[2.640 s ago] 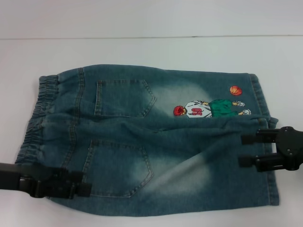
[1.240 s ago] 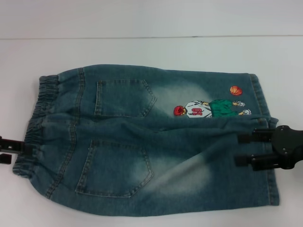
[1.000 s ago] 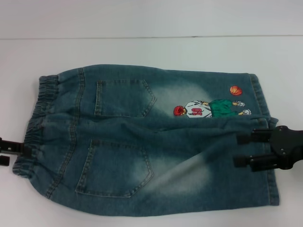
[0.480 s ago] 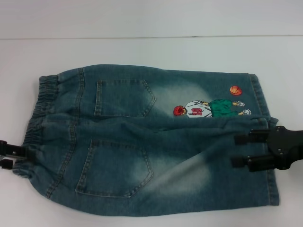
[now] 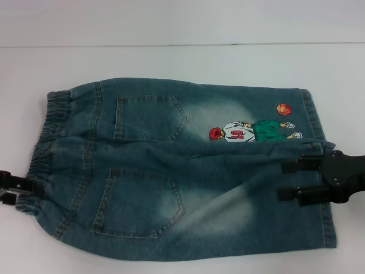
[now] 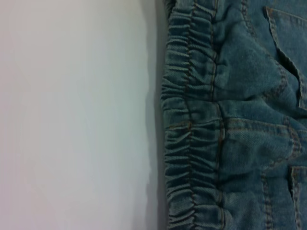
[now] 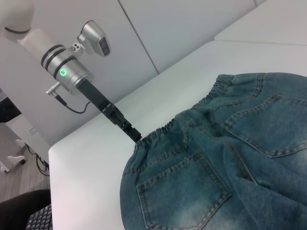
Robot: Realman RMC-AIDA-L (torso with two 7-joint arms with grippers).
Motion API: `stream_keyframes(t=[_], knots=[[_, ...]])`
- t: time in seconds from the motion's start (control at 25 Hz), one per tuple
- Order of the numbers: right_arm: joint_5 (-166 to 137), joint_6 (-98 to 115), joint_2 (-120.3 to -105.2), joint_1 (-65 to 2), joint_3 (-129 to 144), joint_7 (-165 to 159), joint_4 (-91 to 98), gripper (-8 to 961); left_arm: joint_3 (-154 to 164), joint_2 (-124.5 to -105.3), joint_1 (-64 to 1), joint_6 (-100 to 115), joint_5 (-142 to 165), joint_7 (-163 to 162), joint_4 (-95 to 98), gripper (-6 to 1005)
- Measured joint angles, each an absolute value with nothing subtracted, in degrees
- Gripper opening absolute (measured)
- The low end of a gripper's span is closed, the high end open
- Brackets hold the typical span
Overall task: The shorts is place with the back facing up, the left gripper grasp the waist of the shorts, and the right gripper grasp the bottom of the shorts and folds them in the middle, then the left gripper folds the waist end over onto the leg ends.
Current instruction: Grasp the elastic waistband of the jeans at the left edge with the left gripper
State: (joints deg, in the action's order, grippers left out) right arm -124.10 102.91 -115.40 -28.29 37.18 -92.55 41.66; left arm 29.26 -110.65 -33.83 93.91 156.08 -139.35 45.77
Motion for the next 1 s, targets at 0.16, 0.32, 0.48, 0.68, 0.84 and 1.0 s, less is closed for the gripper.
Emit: stream_keyframes(t=[0.16,0.32,0.48,0.68,0.84,1.0], knots=[[-124.10,102.92,-115.40,-28.37,37.18,-92.55,41.66,885,29.27,-110.62,-33.84,93.81,156.10,-139.37,45.82,841],[-124.10,102.92,-115.40,-28.39,37.18,-92.49,41.66,885,29.14,-110.46,-33.84,93.74,156.17,-139.39,46.01,840],[-124.10,102.90,-115.40,-28.39,37.18,-92.40,41.66,884,29.29,-110.41,-33.84,93.36,156.18,-139.39,45.94,840],[-124.10,102.85,-115.40,-28.39,37.18,-92.37,41.66,885,29.49,-110.41,-33.80,93.36,156.18,-139.40,45.85,840],[-124.10,102.83,-115.40,-28.39,37.18,-92.32,41.66,884,29.99,-110.57,-33.63,93.36,156.18,-139.37,45.81,840],[-124.10,102.83,-115.42,-28.46,37.18,-92.29,41.66,884,29.98,-110.72,-33.59,93.56,156.18,-139.31,45.79,839]])
